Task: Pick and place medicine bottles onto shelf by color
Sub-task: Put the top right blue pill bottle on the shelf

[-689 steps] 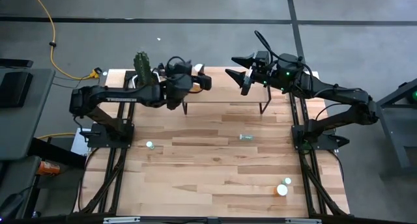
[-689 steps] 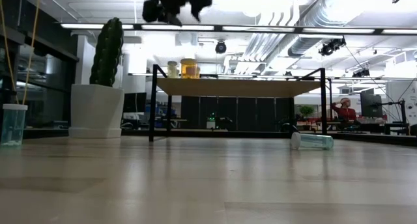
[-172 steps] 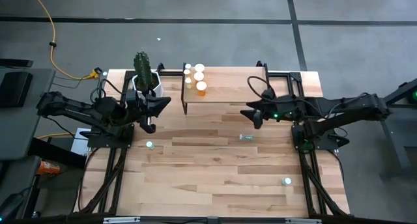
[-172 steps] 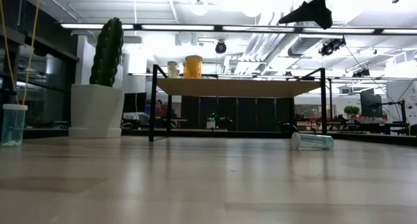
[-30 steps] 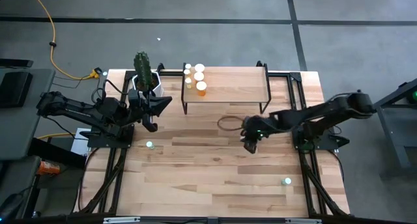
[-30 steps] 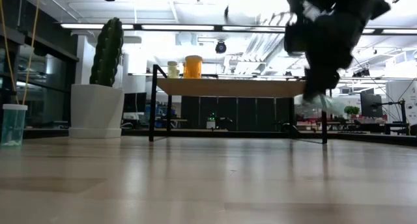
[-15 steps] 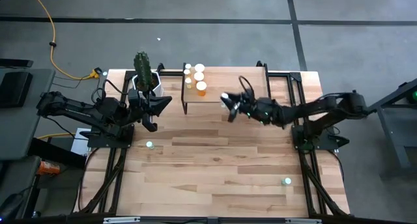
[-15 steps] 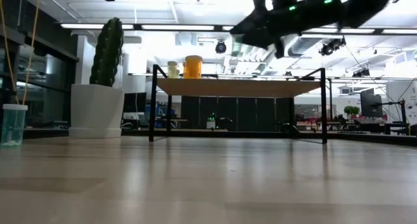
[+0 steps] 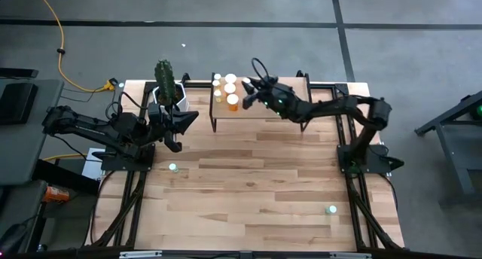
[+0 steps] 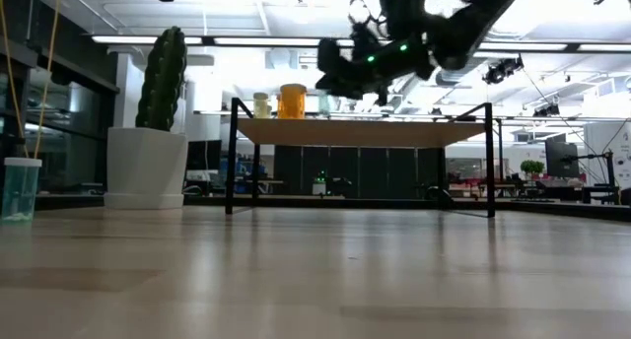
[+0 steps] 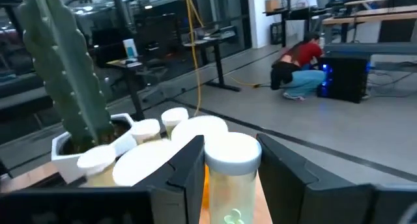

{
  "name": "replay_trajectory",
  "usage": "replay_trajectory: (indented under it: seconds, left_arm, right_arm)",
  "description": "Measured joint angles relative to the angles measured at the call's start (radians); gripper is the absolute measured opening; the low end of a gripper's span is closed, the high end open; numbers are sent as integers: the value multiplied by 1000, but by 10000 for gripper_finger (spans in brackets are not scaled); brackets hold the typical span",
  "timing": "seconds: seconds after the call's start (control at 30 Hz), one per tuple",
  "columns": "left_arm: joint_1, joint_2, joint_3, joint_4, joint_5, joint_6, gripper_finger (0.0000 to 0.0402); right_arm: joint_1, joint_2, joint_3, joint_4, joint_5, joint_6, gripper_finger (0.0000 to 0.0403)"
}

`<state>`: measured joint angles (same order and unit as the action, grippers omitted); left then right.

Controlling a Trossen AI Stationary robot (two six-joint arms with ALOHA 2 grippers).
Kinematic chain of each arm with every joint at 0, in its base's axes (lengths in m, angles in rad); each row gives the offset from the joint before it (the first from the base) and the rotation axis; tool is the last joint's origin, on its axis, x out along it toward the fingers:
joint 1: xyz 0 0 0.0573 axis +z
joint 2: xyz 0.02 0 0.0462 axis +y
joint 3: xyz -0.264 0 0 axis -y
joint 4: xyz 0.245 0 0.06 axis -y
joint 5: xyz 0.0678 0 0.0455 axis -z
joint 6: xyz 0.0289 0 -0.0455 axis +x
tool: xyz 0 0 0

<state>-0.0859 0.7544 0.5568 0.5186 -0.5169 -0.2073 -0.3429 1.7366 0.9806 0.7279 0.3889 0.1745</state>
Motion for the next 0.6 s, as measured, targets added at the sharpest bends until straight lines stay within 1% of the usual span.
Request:
replay_trajectory:
  seconds: [0.07,0.2,0.37,0.6]
  left_arm:
    - [0,0,0,0,0,0,0]
    - [0,0,0,1,5,0,1]
    - [0,0,0,0,8,1,0]
    - [0,0,0,0,8,0,0]
  right_arm:
    - [-18,38,44,-5,-32,-12,114]
    - [-33,76,100,-76,-35,-56,114]
    - [-39,77,110,-139,-23,-105,114]
    - [-47,77,101,-164,-2,-74,114]
